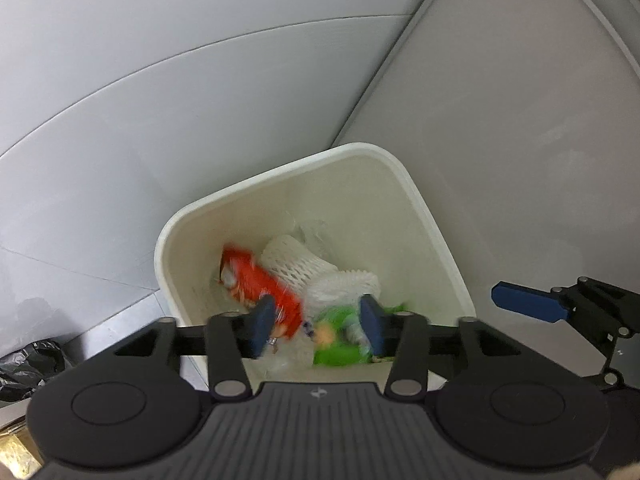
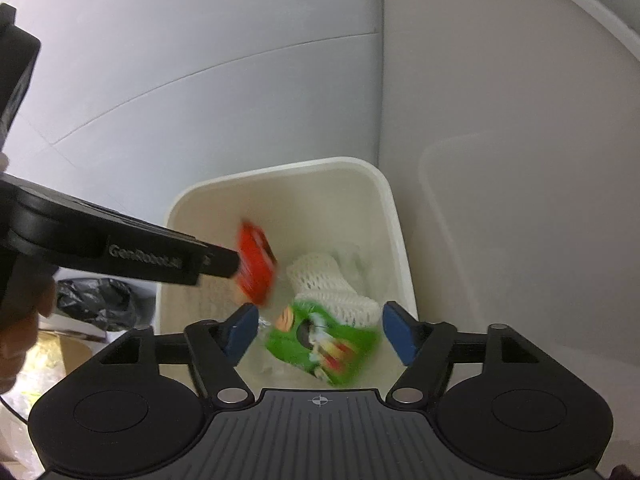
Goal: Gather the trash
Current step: 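Open both grippers to drop the red wrapper and green bag into the bin, then move both grippers back from the bin to the counter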
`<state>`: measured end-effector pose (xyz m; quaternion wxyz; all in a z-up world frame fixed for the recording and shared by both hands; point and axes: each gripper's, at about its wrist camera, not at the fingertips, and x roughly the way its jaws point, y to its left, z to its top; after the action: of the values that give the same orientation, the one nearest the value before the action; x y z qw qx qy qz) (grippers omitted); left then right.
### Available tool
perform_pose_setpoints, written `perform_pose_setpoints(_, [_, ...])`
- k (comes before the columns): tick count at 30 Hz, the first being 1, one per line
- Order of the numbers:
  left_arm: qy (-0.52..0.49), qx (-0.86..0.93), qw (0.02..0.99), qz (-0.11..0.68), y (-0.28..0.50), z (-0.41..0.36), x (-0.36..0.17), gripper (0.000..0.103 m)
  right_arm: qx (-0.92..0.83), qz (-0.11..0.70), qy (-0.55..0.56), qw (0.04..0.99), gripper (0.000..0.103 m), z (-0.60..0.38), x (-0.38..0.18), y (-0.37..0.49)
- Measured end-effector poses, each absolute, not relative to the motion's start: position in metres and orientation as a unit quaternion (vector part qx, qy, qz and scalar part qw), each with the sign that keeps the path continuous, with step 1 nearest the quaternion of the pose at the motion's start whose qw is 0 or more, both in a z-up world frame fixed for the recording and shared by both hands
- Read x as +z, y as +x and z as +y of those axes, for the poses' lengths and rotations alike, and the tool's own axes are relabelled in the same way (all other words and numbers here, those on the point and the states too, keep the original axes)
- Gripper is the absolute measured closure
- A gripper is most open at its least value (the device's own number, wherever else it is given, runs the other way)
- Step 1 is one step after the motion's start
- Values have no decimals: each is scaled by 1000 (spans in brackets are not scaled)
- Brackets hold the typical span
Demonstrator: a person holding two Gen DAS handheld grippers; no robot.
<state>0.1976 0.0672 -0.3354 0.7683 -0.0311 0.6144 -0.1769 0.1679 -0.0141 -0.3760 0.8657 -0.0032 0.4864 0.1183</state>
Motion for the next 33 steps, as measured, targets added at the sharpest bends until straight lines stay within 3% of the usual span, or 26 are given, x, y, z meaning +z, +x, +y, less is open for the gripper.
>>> perform_pose_setpoints(6, [-33, -180, 766, 616, 197, 67, -333, 37, 124, 489, -10, 863, 24, -27, -372, 167])
perform_pose_setpoints(16, [-45, -181, 771, 609, 197, 84, -309, 23, 145, 485, -20, 862, 20, -18, -357, 149])
perform_pose_setpoints(21, [-50, -179, 776, 602, 189, 88, -293, 9, 168, 473, -28, 865, 14, -12, -339, 135])
perform_pose_setpoints(33, [-70, -165, 799, 575, 165, 97, -240, 1, 231, 440, -49, 867, 8, -6, -265, 94])
